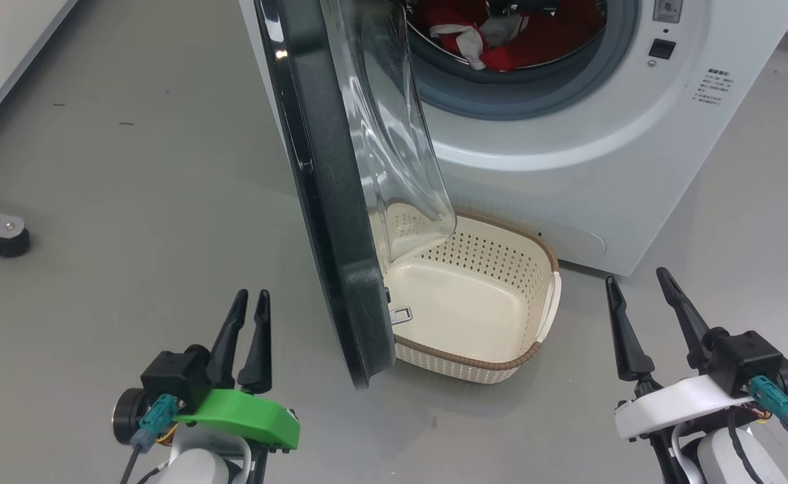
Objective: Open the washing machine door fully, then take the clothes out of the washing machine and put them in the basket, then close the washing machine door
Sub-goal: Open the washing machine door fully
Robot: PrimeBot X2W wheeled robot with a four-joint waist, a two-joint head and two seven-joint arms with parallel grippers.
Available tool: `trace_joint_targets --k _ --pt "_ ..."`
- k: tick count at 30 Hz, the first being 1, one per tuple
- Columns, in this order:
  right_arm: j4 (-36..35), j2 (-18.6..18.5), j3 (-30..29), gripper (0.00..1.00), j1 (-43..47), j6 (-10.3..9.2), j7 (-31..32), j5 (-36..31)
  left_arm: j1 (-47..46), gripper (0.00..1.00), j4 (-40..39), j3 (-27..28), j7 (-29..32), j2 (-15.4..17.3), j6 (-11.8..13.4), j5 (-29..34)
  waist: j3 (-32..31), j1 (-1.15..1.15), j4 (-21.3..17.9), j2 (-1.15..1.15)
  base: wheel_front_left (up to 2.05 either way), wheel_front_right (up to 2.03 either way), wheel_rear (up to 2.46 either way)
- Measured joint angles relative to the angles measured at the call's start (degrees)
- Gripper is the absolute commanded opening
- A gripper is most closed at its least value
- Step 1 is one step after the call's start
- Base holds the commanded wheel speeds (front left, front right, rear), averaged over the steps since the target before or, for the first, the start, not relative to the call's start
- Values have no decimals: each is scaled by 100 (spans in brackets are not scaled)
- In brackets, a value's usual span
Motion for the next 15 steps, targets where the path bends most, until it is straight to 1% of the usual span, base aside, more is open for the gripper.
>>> trace_joint_targets --k 8,15 --pt "-4 97 -149 100 51 120 0 -94 2 0 9 -2 0 0 0 -8 -3 0 2 0 0 0 0" --pt "-2 145 -223 100 113 183 0 -191 3 0 -79 55 0 0 0 2 -19 0 28 0 0 0 0"
